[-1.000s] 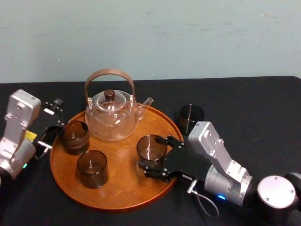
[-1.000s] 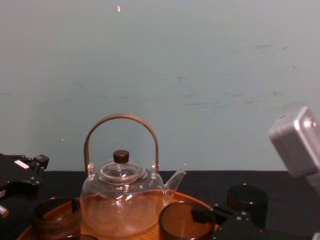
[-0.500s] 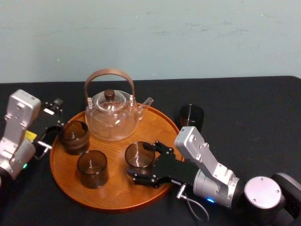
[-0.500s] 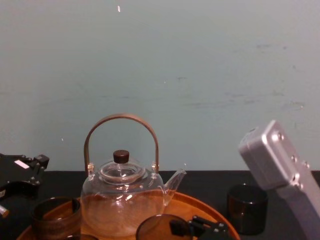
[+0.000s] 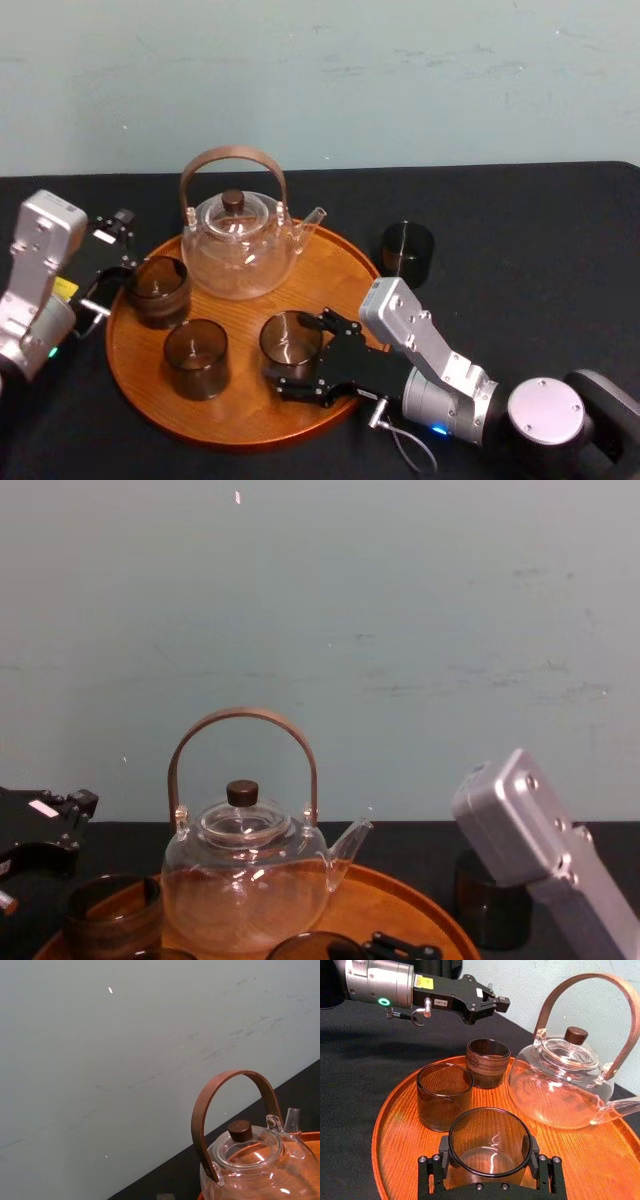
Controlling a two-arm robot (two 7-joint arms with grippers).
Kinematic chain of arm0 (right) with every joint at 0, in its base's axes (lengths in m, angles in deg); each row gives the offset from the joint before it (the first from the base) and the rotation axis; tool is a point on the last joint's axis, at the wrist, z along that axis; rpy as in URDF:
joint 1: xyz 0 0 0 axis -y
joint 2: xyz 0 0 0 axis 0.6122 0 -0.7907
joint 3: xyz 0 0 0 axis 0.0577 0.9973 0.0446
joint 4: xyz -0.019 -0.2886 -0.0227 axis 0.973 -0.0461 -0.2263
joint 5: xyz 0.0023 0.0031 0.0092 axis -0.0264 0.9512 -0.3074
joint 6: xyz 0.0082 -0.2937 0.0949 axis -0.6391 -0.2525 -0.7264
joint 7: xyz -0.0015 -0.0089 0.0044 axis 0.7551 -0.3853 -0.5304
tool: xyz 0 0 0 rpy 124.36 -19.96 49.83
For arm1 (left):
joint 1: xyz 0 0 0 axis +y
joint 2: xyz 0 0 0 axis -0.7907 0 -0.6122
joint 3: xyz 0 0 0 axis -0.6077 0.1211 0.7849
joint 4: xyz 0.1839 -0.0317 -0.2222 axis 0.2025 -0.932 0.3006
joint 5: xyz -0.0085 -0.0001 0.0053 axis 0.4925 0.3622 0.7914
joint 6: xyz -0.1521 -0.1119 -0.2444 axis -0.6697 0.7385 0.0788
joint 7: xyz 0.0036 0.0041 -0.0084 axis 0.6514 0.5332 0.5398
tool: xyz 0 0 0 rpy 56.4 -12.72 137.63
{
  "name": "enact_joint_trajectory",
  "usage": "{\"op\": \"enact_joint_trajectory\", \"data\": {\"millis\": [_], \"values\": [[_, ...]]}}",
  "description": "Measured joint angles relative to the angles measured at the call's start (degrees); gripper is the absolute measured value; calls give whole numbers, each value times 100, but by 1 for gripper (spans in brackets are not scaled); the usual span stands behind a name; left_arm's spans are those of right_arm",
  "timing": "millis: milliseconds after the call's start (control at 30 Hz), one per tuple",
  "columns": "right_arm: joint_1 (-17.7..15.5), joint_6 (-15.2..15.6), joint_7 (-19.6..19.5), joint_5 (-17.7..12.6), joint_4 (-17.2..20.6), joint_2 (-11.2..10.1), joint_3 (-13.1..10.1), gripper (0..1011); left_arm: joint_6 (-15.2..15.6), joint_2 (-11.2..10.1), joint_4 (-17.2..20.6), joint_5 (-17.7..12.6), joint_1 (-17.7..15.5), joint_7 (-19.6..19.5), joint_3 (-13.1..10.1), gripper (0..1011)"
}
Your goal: Pick up the glass from the table and place it on the tray.
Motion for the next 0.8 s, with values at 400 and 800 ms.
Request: {"op": "enact_joint_trajectory", "data": {"millis": [400, 800], "values": [[3, 2, -3, 0, -10, 7, 3, 913, 0, 0, 0, 0, 0, 0, 0, 0], [0, 5, -7, -3, 3, 3, -4, 1002, 0, 0, 0, 0, 0, 0, 0, 0]]}}
